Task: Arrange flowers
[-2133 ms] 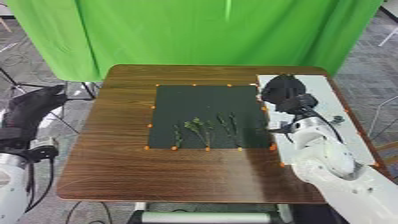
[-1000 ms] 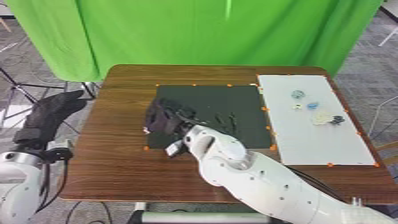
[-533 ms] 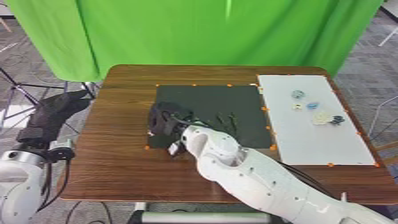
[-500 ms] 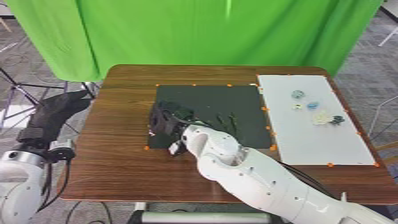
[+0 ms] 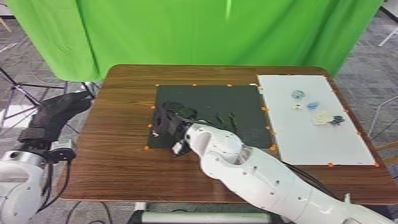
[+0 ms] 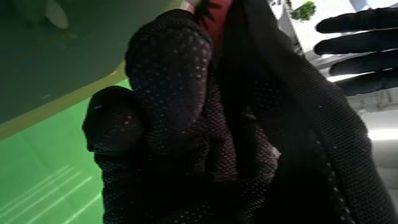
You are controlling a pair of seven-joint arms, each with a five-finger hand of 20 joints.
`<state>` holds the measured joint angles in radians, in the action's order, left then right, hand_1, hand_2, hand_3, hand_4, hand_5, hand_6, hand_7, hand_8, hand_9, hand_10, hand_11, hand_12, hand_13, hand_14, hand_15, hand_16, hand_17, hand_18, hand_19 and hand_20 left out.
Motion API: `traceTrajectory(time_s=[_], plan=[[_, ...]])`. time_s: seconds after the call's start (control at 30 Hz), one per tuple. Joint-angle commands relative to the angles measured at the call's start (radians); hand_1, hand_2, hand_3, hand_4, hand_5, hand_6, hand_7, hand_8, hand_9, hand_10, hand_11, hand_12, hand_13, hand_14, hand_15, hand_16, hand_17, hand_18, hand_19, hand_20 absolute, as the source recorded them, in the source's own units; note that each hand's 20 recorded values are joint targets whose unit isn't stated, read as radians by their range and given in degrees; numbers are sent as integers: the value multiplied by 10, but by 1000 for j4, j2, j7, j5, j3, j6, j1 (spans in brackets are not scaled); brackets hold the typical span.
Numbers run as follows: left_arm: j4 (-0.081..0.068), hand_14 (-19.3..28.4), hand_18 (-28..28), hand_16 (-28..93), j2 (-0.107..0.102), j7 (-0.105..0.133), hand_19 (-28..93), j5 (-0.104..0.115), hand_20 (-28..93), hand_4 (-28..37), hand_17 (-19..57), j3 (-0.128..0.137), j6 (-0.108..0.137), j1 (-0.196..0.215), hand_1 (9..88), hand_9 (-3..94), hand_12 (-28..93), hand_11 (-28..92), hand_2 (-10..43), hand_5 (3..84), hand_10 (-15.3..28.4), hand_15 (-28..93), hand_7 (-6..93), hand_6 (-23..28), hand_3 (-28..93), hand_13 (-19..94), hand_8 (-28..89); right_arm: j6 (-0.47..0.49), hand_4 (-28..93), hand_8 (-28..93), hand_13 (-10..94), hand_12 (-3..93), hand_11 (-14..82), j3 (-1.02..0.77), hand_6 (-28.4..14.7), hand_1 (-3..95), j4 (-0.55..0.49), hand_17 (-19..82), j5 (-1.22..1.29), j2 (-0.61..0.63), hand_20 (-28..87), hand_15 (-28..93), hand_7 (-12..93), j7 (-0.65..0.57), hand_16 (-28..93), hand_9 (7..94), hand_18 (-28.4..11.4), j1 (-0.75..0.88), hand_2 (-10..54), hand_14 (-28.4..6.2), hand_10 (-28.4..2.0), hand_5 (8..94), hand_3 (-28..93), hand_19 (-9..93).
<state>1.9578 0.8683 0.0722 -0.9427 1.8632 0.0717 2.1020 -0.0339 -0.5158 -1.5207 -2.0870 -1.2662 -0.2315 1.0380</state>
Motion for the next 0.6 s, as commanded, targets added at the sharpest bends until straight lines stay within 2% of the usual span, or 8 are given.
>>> traceTrajectory(time_s=[0.03,0.17,0.3,0.37,0.57,0.6], plan=[[6,175,111,-4,8,-12,90,-7,127,-238,36,3,-13,7,268,467,113,221,67,462,144,144,141,32,630,361,-81,2,-163,44,881,319,54,-3,7,601,-12,600,-32,22,429,423,232,-2,347,823,-98,-4,-95,-28,-116,746,560,823],[6,175,111,-4,10,-15,90,-6,127,-234,36,5,-13,9,270,465,113,219,64,462,144,143,141,33,630,361,-81,3,-162,49,878,307,62,-2,5,597,-18,598,-42,29,427,426,228,-3,346,811,-98,-6,-95,-28,-116,737,559,826],[5,175,111,-4,9,-15,91,-8,127,-229,35,2,-19,7,271,464,114,219,62,461,144,143,141,32,630,359,-81,25,-160,57,859,278,98,-5,10,583,-32,583,-51,38,431,449,237,-9,344,762,-101,-5,-95,-31,-120,709,562,840],[4,175,111,-4,11,-14,90,-9,127,-228,34,2,-23,8,275,464,114,218,60,460,143,143,141,32,629,359,-81,66,-162,54,840,223,128,-14,18,572,-44,573,-49,41,430,477,241,-13,338,712,-104,-5,-95,-33,-130,680,567,850],[10,176,112,-3,16,-17,89,-9,126,-221,33,7,-21,18,279,461,114,217,51,457,142,142,140,32,631,357,-80,107,-187,15,801,207,113,-38,37,497,-51,533,-59,39,439,512,221,1,320,596,-115,-1,-95,-34,-135,620,655,860],[5,176,112,-3,13,-19,90,-10,126,-220,33,2,-26,8,280,460,115,217,50,457,142,142,141,32,631,357,-80,103,-189,-16,799,208,110,-39,39,488,-53,532,-56,43,441,514,211,-1,317,586,-116,-2,-95,-35,-136,618,668,859]])
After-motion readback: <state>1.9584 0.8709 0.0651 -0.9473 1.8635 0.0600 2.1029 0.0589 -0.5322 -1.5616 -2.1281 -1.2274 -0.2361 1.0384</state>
